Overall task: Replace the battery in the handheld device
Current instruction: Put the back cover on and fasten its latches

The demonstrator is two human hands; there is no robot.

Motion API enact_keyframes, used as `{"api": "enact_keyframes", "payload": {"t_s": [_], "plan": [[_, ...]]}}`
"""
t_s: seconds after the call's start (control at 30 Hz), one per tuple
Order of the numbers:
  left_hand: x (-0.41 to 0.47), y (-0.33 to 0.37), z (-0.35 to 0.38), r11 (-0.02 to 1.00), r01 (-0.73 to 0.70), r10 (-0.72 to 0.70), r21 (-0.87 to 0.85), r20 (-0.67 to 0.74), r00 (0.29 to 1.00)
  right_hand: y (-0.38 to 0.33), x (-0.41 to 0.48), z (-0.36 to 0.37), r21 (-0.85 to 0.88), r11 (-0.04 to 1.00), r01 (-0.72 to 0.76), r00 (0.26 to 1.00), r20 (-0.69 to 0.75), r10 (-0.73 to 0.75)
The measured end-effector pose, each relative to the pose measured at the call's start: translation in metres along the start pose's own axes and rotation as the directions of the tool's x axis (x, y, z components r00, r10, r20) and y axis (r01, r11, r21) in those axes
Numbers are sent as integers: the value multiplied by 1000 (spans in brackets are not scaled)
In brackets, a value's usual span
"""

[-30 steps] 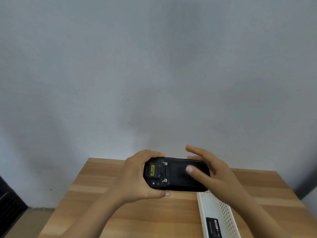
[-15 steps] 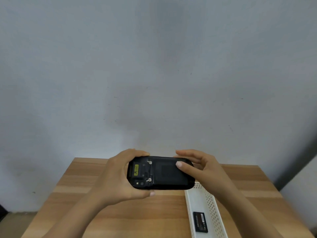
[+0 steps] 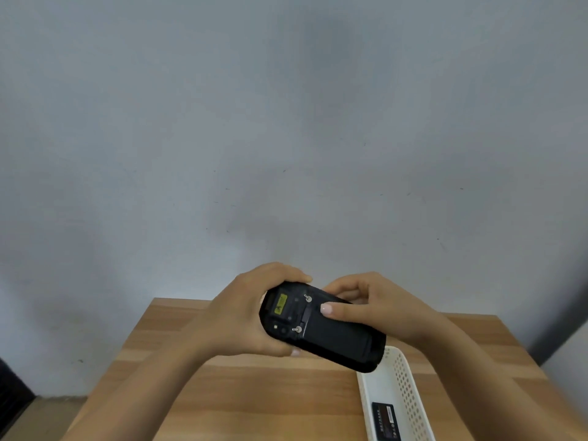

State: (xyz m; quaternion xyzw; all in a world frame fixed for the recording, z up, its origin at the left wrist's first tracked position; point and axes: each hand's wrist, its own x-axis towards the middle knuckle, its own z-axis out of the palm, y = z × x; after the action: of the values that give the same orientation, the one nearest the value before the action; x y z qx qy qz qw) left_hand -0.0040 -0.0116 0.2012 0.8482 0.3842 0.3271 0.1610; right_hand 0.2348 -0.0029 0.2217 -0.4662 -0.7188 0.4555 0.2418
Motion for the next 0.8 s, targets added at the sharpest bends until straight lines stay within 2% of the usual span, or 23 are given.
{"api": "enact_keyframes", "payload": {"t_s": [0.1,0.17,0.23,0.3,0.43,0.5,0.6,0.73,0.8], "plan": [[4,-3,-3,999,-5,8,32,-89,996,4,0,5,183,983,26,993,-118,-4],[1,1,2,999,28,-22,28,-168,986,6,3,10,362,931,46,976,-215,35],[-4,7,14,999,47,-50,-18,-187,981,6,6,15,492,867,81,950,-301,82],[-7,11,26,997,35,-46,-73,-163,986,3,8,20,538,835,114,927,-360,105],[-4,6,33,999,15,-23,-48,-156,987,-1,7,29,578,802,148,914,-391,113],[-3,4,31,1000,8,-13,-28,-174,985,-3,5,30,547,820,165,911,-403,86],[-2,2,28,1000,-18,13,-22,-220,975,-8,1,30,405,895,186,894,-448,16],[-1,5,23,990,-73,39,-122,-263,964,-10,-1,31,219,931,293,817,-563,-124],[0,6,21,984,-91,48,-154,-264,963,-9,-2,31,110,938,329,793,-571,-212]]}}
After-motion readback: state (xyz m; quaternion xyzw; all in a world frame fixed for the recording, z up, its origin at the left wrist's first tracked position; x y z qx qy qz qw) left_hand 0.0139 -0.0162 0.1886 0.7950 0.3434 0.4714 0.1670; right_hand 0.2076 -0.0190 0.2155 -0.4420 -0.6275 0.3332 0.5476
